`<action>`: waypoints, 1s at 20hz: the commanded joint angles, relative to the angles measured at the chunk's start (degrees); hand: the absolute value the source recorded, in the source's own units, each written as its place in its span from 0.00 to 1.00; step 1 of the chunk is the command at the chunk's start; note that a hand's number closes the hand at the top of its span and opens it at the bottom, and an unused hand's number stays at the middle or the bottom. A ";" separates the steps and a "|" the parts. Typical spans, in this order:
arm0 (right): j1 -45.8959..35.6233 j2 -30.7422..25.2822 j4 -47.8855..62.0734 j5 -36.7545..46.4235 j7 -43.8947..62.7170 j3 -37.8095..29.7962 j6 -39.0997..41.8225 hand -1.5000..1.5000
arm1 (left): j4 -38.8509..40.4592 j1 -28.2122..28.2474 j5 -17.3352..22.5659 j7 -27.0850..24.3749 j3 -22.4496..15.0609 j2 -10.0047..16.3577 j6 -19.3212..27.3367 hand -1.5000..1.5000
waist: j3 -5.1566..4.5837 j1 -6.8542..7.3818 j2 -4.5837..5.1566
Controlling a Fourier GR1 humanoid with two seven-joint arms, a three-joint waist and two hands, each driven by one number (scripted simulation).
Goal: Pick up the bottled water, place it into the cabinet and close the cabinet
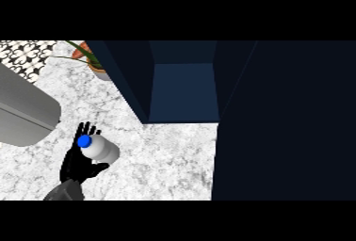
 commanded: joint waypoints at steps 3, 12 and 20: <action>0.81 -1.48 -1.35 -1.68 0.91 -0.87 0.81 0.00 | 0.72 -0.72 -1.42 -3.30 -1.98 -4.21 -2.10 1.00 | -0.73 -0.18 0.17; -1.87 -1.28 2.26 -2.60 0.30 -2.32 0.49 0.00 | 1.23 -4.37 -1.13 -3.95 -2.01 -6.46 0.35 1.00 | -0.71 -0.05 0.22; 2.39 -1.26 -2.02 0.26 -0.05 0.89 -0.21 0.00 | 2.47 -2.75 -2.86 -6.45 -3.15 -1.21 -4.56 1.00 | -0.75 -0.38 0.23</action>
